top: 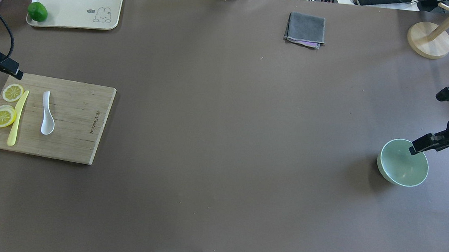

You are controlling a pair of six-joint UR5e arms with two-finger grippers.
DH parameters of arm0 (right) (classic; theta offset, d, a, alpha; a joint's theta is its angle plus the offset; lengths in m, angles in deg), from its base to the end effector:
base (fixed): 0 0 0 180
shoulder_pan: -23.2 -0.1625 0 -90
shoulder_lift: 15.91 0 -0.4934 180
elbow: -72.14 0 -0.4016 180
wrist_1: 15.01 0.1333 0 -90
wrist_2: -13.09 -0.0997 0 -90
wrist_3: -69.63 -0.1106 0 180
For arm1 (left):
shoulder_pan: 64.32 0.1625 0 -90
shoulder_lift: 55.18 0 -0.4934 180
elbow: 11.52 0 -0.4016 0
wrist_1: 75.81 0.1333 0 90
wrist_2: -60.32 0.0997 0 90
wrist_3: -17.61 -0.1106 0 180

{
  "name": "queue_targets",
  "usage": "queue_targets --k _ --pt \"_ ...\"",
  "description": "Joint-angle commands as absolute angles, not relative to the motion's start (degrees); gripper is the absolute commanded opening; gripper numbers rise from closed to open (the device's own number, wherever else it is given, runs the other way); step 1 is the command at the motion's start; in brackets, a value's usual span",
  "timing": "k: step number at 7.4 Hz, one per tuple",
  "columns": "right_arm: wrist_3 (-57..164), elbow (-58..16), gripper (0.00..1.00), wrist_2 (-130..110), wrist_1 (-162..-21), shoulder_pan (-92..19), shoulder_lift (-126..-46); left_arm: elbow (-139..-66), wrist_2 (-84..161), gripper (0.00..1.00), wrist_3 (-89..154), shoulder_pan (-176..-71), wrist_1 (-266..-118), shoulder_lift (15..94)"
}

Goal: Place spoon in bowl
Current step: 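Lower right gripper to green bowl rim while left gripper nears board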

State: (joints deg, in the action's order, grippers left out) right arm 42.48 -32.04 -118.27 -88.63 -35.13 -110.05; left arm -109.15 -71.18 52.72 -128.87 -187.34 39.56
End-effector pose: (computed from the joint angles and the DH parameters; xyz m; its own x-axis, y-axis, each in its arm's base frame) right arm -0.2039 -0.4453 0.6146 0.6456 -0.2255 0.7296 0.1973 0.9722 0.1259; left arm 0.1873 -0.5333 0.5813 0.6285 0.1052 -0.7707 0.0058 0.9901 0.1399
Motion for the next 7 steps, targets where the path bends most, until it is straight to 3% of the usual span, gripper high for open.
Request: queue_targets --k 1,3,4,5,6,7 --pt "42.47 -30.79 0.82 -118.22 -88.66 -34.54 -109.51 -109.25 -71.25 0.98 52.76 -128.83 -187.34 39.56" --pt "42.48 -29.21 0.79 -117.87 -88.05 -33.58 -109.33 -109.25 -71.25 0.98 52.94 -128.83 -187.34 39.65" --pt "42.56 -29.03 0.66 -117.70 -87.79 -33.57 -109.33 -109.25 -71.25 0.98 53.11 -128.83 -187.34 39.74" --pt "42.56 -28.94 0.43 -117.61 -87.79 -33.57 -109.33 -109.25 -71.25 0.98 53.20 -128.83 -187.34 39.74" --pt "42.56 -28.42 0.33 -117.35 -87.70 -33.49 -109.33 -109.25 -71.16 0.98 53.55 -128.83 -187.34 40.26" --pt "42.56 -27.89 0.31 -117.26 -87.52 -33.40 -109.33 -109.25 -71.16 0.98 53.55 -128.83 -187.34 40.27"
